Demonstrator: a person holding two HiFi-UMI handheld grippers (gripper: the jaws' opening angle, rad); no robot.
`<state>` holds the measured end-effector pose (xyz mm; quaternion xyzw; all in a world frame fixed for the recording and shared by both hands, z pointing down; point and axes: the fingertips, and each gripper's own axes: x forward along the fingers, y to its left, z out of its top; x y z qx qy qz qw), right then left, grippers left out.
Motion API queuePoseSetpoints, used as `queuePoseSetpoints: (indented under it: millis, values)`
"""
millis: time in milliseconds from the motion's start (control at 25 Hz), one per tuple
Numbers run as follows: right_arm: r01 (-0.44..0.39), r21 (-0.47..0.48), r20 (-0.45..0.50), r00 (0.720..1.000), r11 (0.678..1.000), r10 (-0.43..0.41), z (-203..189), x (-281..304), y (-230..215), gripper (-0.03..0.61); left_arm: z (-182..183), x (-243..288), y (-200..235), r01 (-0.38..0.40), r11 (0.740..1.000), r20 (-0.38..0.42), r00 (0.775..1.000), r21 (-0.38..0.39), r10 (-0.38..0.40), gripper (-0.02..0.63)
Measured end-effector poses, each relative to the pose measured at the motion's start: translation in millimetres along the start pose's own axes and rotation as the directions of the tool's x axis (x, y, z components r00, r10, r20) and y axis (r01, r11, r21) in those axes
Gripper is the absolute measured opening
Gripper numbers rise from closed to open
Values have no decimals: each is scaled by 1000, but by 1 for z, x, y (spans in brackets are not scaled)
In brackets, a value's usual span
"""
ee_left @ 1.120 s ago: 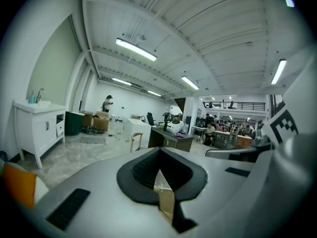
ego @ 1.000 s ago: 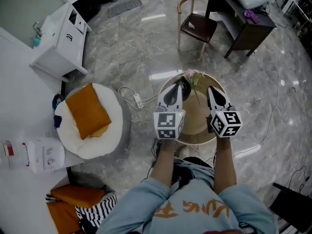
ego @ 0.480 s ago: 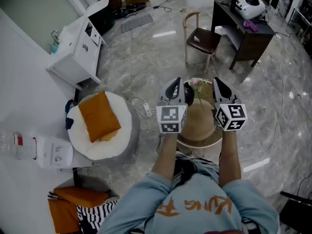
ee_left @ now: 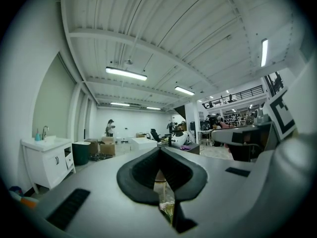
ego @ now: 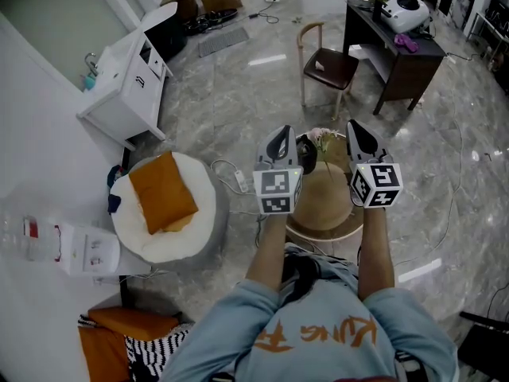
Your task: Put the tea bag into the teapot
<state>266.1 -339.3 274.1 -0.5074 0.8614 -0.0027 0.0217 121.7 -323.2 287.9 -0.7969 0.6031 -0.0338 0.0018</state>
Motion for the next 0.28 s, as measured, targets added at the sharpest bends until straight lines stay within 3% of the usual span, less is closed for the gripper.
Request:
queuePoseSetpoints:
  millis: [280]
  values:
    - [-13, -15, 4, 1000, 1000, 13, 0, 14, 9, 11, -5, 3, 8, 9, 1000, -10, 1000, 6, -9, 25]
